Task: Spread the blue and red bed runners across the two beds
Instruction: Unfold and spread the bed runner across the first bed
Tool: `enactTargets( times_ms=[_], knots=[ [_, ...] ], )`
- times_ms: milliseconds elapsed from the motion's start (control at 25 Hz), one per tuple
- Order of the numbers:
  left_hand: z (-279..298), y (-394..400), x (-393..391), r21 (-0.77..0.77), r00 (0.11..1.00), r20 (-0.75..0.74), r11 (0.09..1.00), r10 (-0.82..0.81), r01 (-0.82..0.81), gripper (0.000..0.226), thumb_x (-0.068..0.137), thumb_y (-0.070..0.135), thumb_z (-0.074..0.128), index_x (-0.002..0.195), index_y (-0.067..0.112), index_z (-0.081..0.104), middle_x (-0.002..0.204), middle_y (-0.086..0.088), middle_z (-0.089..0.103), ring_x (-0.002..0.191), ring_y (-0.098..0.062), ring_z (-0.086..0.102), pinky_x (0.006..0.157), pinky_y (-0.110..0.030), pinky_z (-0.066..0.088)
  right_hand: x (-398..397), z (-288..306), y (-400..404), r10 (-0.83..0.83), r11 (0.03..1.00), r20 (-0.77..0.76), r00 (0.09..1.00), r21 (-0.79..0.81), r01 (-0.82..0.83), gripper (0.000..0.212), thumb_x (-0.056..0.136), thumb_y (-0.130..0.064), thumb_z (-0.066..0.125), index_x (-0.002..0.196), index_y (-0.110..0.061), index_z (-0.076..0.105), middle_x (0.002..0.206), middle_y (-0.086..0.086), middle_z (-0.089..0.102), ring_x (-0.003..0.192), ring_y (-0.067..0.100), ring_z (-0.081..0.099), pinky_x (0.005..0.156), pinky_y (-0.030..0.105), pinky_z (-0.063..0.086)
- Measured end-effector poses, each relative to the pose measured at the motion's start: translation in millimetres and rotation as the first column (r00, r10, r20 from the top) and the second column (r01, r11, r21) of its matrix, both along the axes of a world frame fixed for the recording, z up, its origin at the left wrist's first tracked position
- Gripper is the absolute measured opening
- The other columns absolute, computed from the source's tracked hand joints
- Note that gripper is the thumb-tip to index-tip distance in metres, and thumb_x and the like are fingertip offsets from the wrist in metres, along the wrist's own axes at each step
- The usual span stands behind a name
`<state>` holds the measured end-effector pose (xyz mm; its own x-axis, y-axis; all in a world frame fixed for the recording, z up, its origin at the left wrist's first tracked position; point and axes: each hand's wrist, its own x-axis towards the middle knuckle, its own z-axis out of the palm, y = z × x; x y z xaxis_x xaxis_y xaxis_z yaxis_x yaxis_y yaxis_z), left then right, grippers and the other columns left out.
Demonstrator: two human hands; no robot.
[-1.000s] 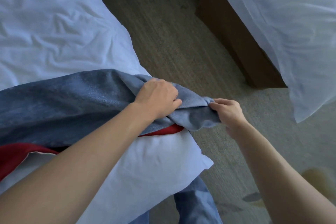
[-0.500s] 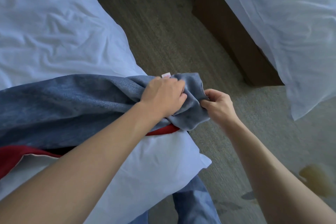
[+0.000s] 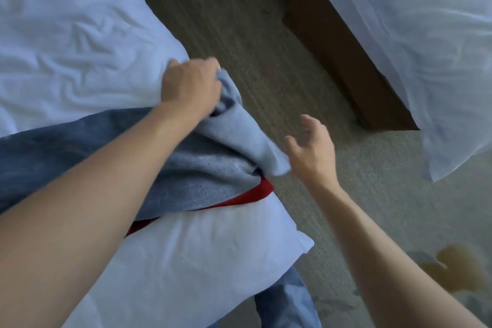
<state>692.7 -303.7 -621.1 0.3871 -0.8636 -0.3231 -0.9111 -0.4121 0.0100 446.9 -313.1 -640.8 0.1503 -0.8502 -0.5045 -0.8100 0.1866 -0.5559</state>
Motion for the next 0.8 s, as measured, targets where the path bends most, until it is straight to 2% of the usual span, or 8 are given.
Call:
enactTargets(
  times_ms=[80, 160, 320, 440, 520, 600, 640, 800],
  knots=[
    [2.0, -15.8, 35.0, -0.068, 0.994, 0.004, 0.991, 0.113, -0.113, 0.034, 0.098, 0.037, 0.052, 0.117, 0.01, 0.06, 0.115, -0.018, 0.065, 0.106, -0.04, 0.059, 0.094, -0.047, 0.04, 24.7, 2.0, 19.5, 0.092, 0.994, 0.049, 0.995, -0.054, -0.09, 0.05, 0.088, -0.025, 0.064, 0.137, -0.022, 0.053, 0.136, -0.001, 0.055, 0.126, 0.016, 0.05, 0.106, 0.037, 0.042],
    [2.9, -17.8, 50.7, -0.007, 0.991, -0.046, 0.992, 0.129, -0.13, 0.047, 0.095, 0.047, 0.053, 0.123, 0.01, 0.058, 0.123, -0.018, 0.062, 0.113, -0.039, 0.057, 0.097, -0.049, 0.038, 43.9, 5.0, 40.7, 0.202, 0.976, 0.092, 0.975, -0.106, -0.192, 0.039, 0.086, -0.022, 0.062, 0.125, -0.022, 0.06, 0.126, -0.003, 0.059, 0.117, 0.016, 0.053, 0.101, 0.038, 0.045],
    [6.5, 29.0, 38.9, -0.076, 0.993, -0.087, 0.993, 0.083, -0.089, 0.04, 0.094, 0.04, 0.052, 0.125, 0.015, 0.058, 0.121, -0.012, 0.061, 0.111, -0.035, 0.055, 0.096, -0.047, 0.037, 66.4, 16.8, 78.0, 0.412, 0.869, 0.091, 0.907, -0.337, -0.361, 0.021, 0.081, -0.01, 0.065, 0.101, -0.018, 0.067, 0.101, -0.005, 0.061, 0.092, 0.017, 0.054, 0.088, 0.032, 0.043],
    [17.2, 83.8, 35.4, -0.105, 0.989, -0.116, 0.989, 0.091, -0.103, 0.044, 0.093, 0.035, 0.054, 0.133, 0.017, 0.052, 0.125, -0.009, 0.057, 0.113, -0.032, 0.052, 0.098, -0.044, 0.035, 73.8, 26.2, 95.6, 0.591, 0.697, 0.042, 0.806, -0.529, -0.484, 0.01, 0.08, -0.005, 0.061, 0.081, -0.015, 0.064, 0.079, -0.003, 0.055, 0.074, 0.019, 0.048, 0.074, 0.03, 0.038],
    [27.2, 117.8, 34.5, -0.202, 0.986, -0.135, 0.971, 0.098, -0.125, 0.045, 0.09, 0.031, 0.059, 0.132, 0.017, 0.054, 0.126, -0.007, 0.056, 0.114, -0.03, 0.052, 0.1, -0.042, 0.035, 75.4, 28.4, 107.4, 0.754, 0.548, 0.019, 0.656, -0.568, -0.614, 0.012, 0.083, -0.006, 0.059, 0.076, -0.015, 0.064, 0.072, -0.002, 0.053, 0.068, 0.021, 0.048, 0.069, 0.035, 0.04],
    [36.9, 152.8, 28.0, -0.316, 0.98, -0.144, 0.932, 0.138, -0.178, 0.037, 0.086, 0.028, 0.065, 0.121, 0.015, 0.061, 0.118, -0.004, 0.058, 0.11, -0.028, 0.054, 0.098, -0.041, 0.037, 74.0, 27.9, 119.7, 0.865, 0.398, -0.033, 0.501, -0.563, -0.725, 0.013, 0.086, -0.011, 0.059, 0.076, -0.015, 0.066, 0.071, -0.001, 0.056, 0.068, 0.022, 0.05, 0.068, 0.039, 0.043],
    [41.4, 168.4, 23.2, -0.358, 0.975, -0.139, 0.91, 0.171, -0.21, 0.03, 0.085, 0.027, 0.066, 0.113, 0.016, 0.064, 0.112, -0.004, 0.059, 0.106, -0.028, 0.055, 0.095, -0.042, 0.038, 72.2, 26.6, 123.0, 0.889, 0.339, -0.066, 0.453, -0.57, -0.748, 0.014, 0.088, -0.013, 0.059, 0.076, -0.015, 0.066, 0.071, -0.001, 0.056, 0.067, 0.023, 0.051, 0.068, 0.04, 0.043],
    [51.9, 242.2, -10.2, -0.409, 0.957, -0.108, 0.866, 0.268, -0.288, 0.007, 0.083, 0.024, 0.065, 0.083, 0.017, 0.062, 0.082, -0.002, 0.058, 0.082, -0.028, 0.055, 0.074, -0.042, 0.037, 58.6, 20.8, 129.6, 0.921, 0.177, -0.155, 0.356, -0.649, -0.74, 0.009, 0.087, -0.014, 0.062, 0.081, -0.015, 0.069, 0.07, 0.001, 0.058, 0.066, 0.028, 0.053, 0.062, 0.042, 0.04]
  ],
)
